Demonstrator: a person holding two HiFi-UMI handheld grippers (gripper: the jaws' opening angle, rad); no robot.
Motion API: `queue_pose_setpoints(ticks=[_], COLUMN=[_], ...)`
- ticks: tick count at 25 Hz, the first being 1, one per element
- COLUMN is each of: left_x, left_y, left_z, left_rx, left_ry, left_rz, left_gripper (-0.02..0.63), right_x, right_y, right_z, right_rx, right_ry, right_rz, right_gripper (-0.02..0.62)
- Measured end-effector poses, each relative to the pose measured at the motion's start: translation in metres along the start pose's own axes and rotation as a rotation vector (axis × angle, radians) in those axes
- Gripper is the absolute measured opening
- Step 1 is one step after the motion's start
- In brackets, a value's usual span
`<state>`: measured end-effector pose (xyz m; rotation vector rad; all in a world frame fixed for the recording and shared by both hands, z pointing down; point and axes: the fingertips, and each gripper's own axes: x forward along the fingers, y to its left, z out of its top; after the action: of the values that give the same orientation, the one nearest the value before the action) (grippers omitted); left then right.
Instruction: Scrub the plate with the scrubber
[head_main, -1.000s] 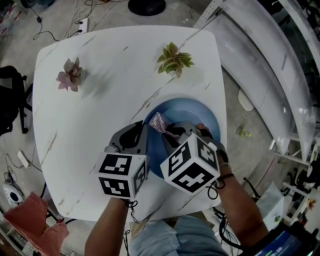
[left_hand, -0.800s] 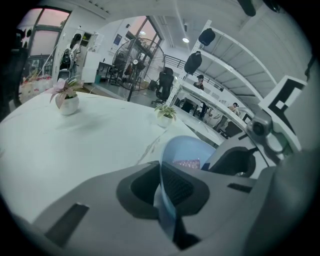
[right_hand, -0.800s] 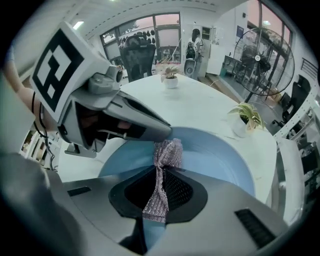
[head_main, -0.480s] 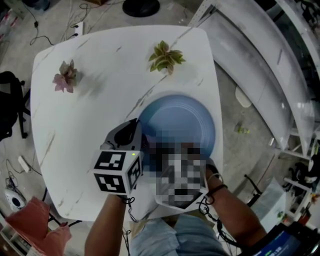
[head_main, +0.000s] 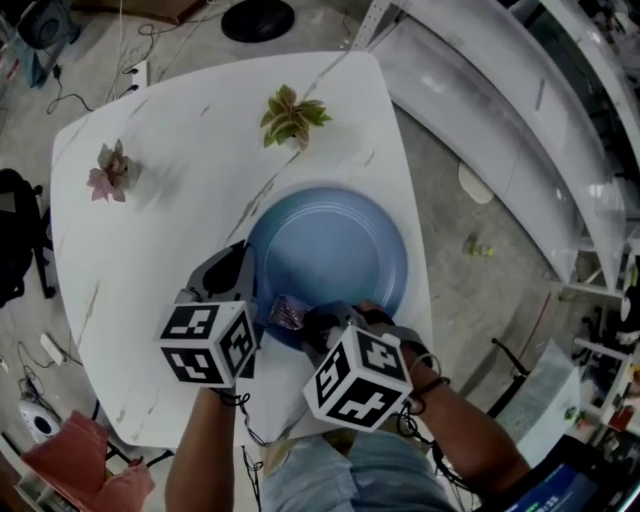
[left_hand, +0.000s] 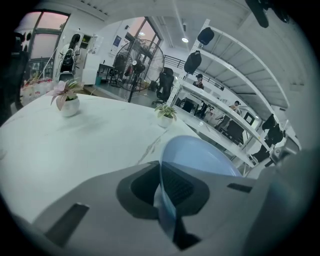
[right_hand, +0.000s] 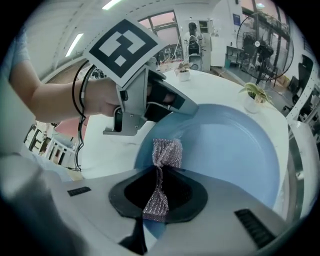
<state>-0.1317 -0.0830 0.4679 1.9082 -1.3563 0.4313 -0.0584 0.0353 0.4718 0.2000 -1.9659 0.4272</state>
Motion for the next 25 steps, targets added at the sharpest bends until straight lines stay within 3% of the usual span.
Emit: queue_pose_setpoints(ticks=[14,25], left_x=[-0.001,-0.001], left_y=[0.001,-0.002], left_z=[0.0,-0.002], left_rx=[0.005,0.003], left_ry=[-0.002,0.007], left_rz=[0.009,0.003], left_gripper=[0.014,0.014], right_x=[-0.027,-0.043], right_y=[-0.046,-0.102], right_z=[-0.045,-0.05], right_rx=[0.194,0.264], right_ry=[0.044,0.044], right_rz=[-0.12,-0.227], right_gripper=[0.06,0.061])
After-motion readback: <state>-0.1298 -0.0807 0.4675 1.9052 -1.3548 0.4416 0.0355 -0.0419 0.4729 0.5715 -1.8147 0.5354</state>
